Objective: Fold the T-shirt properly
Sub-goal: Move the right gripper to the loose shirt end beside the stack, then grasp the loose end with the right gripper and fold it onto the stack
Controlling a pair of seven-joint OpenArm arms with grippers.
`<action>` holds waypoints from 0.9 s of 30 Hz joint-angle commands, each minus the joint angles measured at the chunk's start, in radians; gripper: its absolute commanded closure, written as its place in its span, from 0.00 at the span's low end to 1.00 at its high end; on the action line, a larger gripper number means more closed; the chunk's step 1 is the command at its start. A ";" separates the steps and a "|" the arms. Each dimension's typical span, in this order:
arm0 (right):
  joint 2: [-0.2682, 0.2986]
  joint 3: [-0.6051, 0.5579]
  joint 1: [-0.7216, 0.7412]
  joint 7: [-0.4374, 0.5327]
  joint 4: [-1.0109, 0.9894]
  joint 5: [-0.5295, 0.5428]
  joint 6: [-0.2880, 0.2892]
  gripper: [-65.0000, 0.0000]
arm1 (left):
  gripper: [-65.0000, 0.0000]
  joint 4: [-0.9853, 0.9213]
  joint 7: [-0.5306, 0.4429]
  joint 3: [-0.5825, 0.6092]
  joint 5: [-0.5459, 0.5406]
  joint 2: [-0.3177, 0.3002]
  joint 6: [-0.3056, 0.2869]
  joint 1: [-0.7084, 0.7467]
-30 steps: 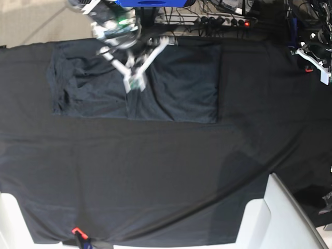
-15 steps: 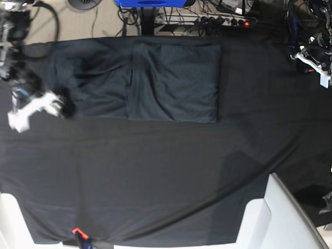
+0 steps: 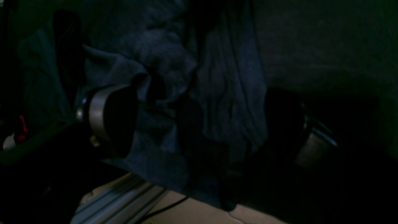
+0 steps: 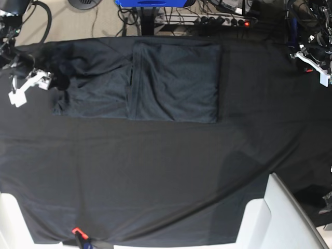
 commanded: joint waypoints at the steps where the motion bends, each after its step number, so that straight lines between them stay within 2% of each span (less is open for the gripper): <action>1: 0.031 0.002 0.010 0.018 -0.003 0.010 0.003 0.08 | 1.00 0.014 -0.013 -0.007 -0.011 -0.020 -0.005 0.003; 3: 0.036 0.001 0.010 0.017 -0.036 0.010 0.013 0.08 | 1.00 0.012 -0.013 -0.007 -0.011 -0.020 -0.005 0.004; 7: 0.031 -0.019 0.008 -0.006 -0.052 0.007 0.112 0.09 | 1.00 0.009 -0.013 -0.007 -0.011 -0.020 -0.005 0.003; 13: 0.027 -0.150 0.008 -0.011 -0.051 0.010 0.112 0.09 | 1.00 0.012 -0.013 -0.007 -0.011 -0.020 -0.005 0.003; 20: -0.007 -0.252 0.008 -0.011 -0.049 0.009 0.110 0.10 | 1.00 0.010 -0.013 -0.007 -0.011 -0.020 -0.005 0.003; 24: -0.007 -0.294 0.008 -0.008 -0.051 0.009 0.109 0.27 | 1.00 0.009 -0.013 -0.007 -0.011 -0.020 -0.005 0.003; 27: -0.007 -0.292 0.014 -0.006 -0.052 0.009 0.109 0.45 | 1.00 0.009 -0.013 -0.007 -0.011 -0.020 -0.005 0.003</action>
